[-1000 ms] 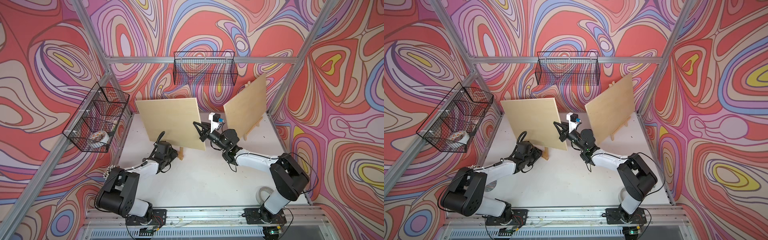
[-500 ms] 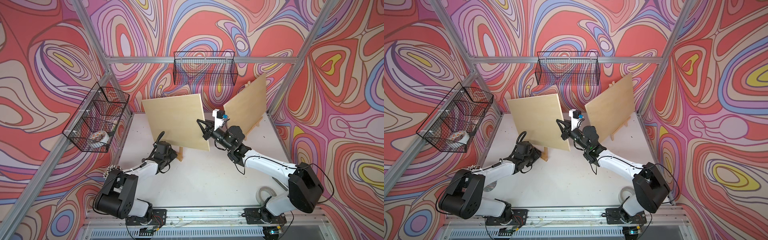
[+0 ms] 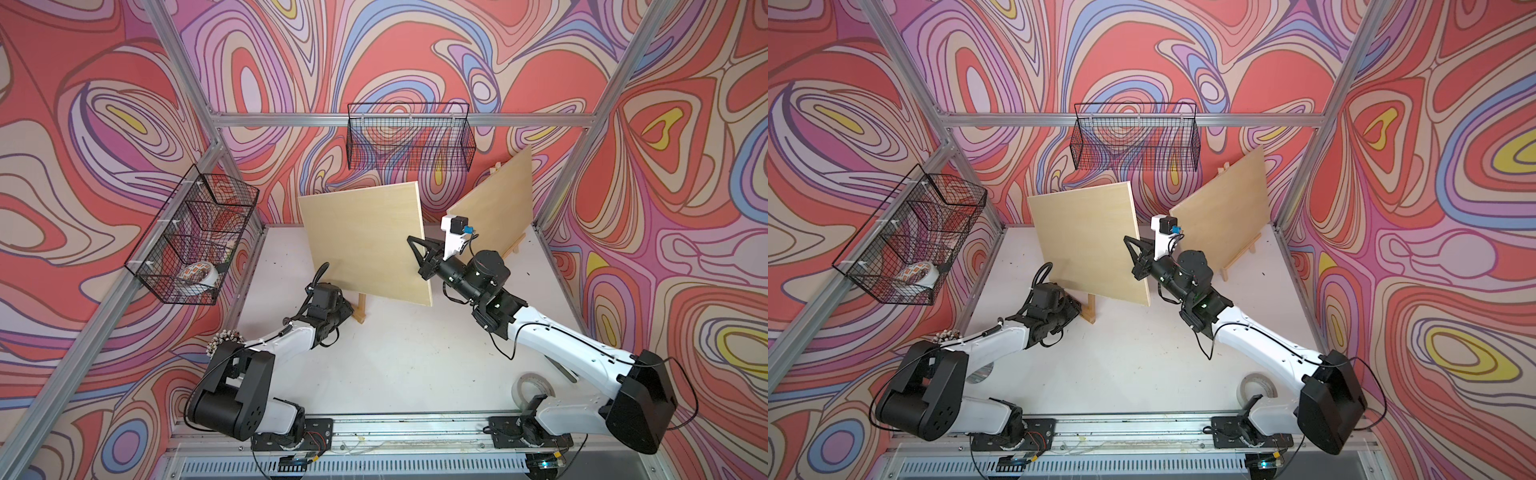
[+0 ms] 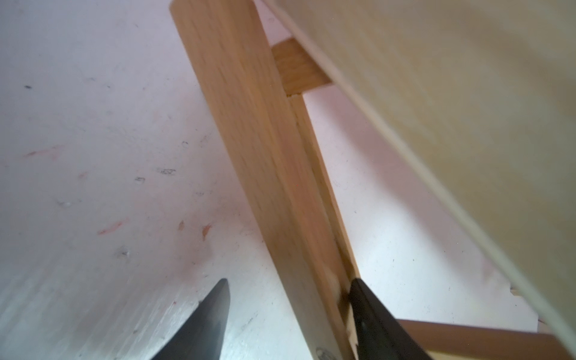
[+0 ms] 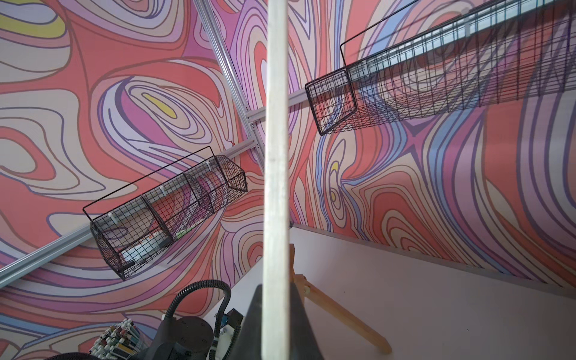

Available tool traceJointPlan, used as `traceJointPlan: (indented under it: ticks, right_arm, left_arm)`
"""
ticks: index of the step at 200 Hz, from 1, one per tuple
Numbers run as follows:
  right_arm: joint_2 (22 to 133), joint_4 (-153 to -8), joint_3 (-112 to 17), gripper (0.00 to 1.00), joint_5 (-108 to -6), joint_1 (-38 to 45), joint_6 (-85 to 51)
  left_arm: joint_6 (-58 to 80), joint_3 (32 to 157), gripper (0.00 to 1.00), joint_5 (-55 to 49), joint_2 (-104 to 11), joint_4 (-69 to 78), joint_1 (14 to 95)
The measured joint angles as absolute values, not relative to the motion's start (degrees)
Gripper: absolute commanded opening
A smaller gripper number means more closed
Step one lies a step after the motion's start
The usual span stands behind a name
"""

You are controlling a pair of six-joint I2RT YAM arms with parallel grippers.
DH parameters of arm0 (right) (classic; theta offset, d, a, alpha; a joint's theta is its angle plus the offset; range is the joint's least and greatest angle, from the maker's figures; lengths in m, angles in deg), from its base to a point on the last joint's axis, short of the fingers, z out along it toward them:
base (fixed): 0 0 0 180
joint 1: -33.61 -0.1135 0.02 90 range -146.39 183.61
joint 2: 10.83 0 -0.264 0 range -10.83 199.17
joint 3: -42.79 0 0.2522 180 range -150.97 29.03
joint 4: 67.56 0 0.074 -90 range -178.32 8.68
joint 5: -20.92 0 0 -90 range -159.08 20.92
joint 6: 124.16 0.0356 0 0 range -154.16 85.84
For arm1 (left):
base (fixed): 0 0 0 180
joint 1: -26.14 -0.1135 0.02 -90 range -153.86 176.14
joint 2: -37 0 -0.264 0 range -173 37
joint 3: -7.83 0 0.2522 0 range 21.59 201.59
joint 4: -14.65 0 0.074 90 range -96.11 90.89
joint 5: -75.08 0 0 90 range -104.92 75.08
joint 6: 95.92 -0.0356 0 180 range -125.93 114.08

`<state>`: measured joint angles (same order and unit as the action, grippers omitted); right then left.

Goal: Disassemble the easel
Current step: Pick up the drawing board from the easel.

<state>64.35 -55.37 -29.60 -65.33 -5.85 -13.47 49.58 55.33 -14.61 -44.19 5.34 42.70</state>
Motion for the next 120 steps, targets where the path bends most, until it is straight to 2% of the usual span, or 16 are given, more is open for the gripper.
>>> traceJointPlan:
  ticks: [80,120]
  right_arm:
    - [58.6,-59.0,-30.7,0.0,-70.9,-5.9,-11.1]
    - [54.1,-63.1,-31.2,0.0,-73.0,-5.9,-9.0]
  left_arm:
    - [47.8,55.2,0.74,-14.7,-39.9,3.4,42.7]
    - [47.2,55.2,0.76,-14.8,-36.0,3.2,42.7]
